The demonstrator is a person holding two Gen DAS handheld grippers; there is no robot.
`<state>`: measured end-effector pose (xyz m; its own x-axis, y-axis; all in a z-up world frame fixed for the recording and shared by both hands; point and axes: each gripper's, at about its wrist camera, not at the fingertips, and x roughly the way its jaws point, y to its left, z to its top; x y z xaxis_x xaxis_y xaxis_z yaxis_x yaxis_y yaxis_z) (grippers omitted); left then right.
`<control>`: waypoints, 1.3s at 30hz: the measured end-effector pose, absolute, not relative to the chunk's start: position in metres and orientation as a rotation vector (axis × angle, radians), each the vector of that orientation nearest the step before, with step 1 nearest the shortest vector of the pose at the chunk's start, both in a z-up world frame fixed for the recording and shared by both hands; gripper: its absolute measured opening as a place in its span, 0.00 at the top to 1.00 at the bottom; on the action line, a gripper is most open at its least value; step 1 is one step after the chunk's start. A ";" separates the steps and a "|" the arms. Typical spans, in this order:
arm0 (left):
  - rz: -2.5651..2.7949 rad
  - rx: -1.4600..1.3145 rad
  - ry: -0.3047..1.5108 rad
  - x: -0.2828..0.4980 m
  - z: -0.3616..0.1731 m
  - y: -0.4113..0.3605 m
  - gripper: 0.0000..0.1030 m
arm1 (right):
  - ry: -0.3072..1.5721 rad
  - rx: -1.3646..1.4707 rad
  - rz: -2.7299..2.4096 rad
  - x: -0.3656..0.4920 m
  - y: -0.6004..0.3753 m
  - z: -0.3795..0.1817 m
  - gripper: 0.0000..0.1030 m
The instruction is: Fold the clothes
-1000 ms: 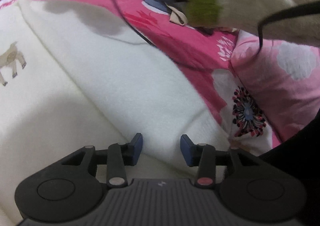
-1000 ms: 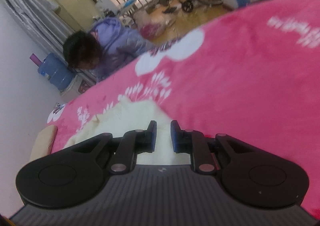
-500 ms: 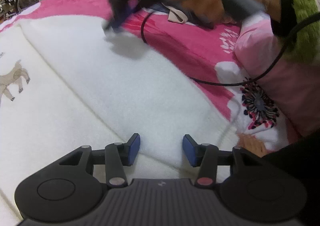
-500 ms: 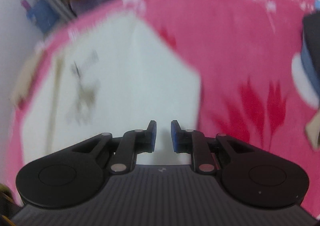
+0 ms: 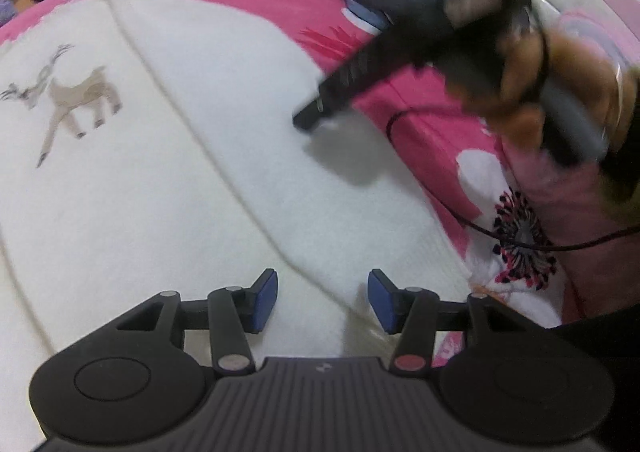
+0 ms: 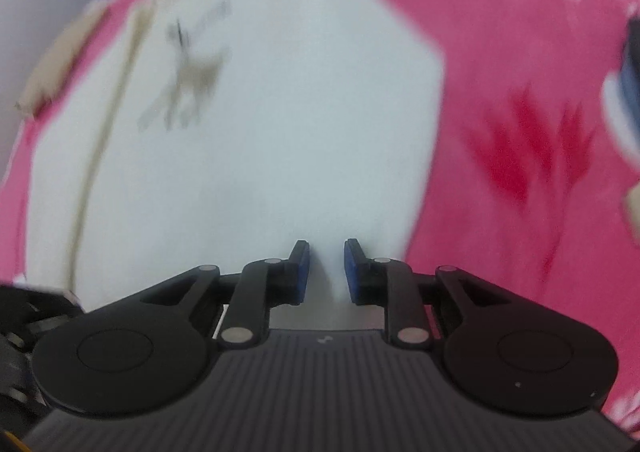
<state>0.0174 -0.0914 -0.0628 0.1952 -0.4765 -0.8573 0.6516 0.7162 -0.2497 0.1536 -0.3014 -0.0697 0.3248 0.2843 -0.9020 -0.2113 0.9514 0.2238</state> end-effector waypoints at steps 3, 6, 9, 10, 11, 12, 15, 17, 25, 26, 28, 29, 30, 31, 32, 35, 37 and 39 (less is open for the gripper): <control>-0.756 0.124 1.132 0.020 -0.052 -0.074 0.50 | 1.146 0.026 0.359 0.150 -0.290 -0.054 0.81; -0.693 0.048 1.132 0.027 -0.038 -0.046 0.50 | 1.101 0.077 0.395 0.149 -0.289 -0.042 0.78; -0.604 -0.006 1.127 0.034 -0.026 -0.010 0.50 | 1.095 0.096 0.428 0.146 -0.283 -0.038 0.77; -0.568 -0.020 1.125 0.036 -0.024 0.004 0.50 | 1.096 0.100 0.439 0.145 -0.281 -0.037 0.77; -0.531 -0.034 1.123 0.038 -0.021 0.019 0.50 | 1.100 0.105 0.448 0.145 -0.278 -0.038 0.76; -0.489 -0.043 1.117 0.039 -0.019 0.033 0.50 | 1.106 0.112 0.458 0.145 -0.276 -0.038 0.75; -0.339 -0.062 1.105 0.044 -0.018 0.076 0.49 | 1.140 0.134 0.494 0.144 -0.266 -0.038 0.74; -0.239 -0.085 1.100 0.047 -0.020 0.102 0.49 | 1.156 0.118 0.532 0.150 -0.254 -0.035 0.73; -0.031 -0.175 1.071 0.069 -0.033 0.164 0.48 | 1.141 -0.021 0.644 0.183 -0.203 -0.005 0.66; -0.020 -0.167 1.068 0.071 -0.034 0.166 0.49 | 1.132 -0.033 0.651 0.186 -0.199 -0.002 0.65; -0.006 -0.158 1.053 0.076 -0.035 0.170 0.49 | 1.115 -0.049 0.657 0.190 -0.196 0.003 0.61; -0.003 -0.156 1.043 0.079 -0.036 0.172 0.49 | 1.109 -0.051 0.651 0.191 -0.197 0.003 0.61; 0.003 -0.156 1.031 0.083 -0.036 0.175 0.48 | 1.103 -0.053 0.646 0.192 -0.198 0.003 0.61; 0.006 -0.157 1.020 0.087 -0.036 0.178 0.48 | 1.098 -0.055 0.639 0.193 -0.200 0.002 0.61; 0.009 -0.161 1.019 0.090 -0.037 0.180 0.48 | 1.098 -0.050 0.622 0.195 -0.203 0.000 0.61; 0.016 -0.174 1.015 0.100 -0.042 0.188 0.48 | 1.120 -0.009 0.563 0.200 -0.217 -0.013 0.60; 0.015 -0.171 1.016 0.105 -0.048 0.189 0.48 | 1.136 0.018 0.525 0.204 -0.226 -0.021 0.61; 0.013 -0.159 1.018 0.106 -0.053 0.188 0.47 | 1.149 0.042 0.492 0.207 -0.234 -0.028 0.61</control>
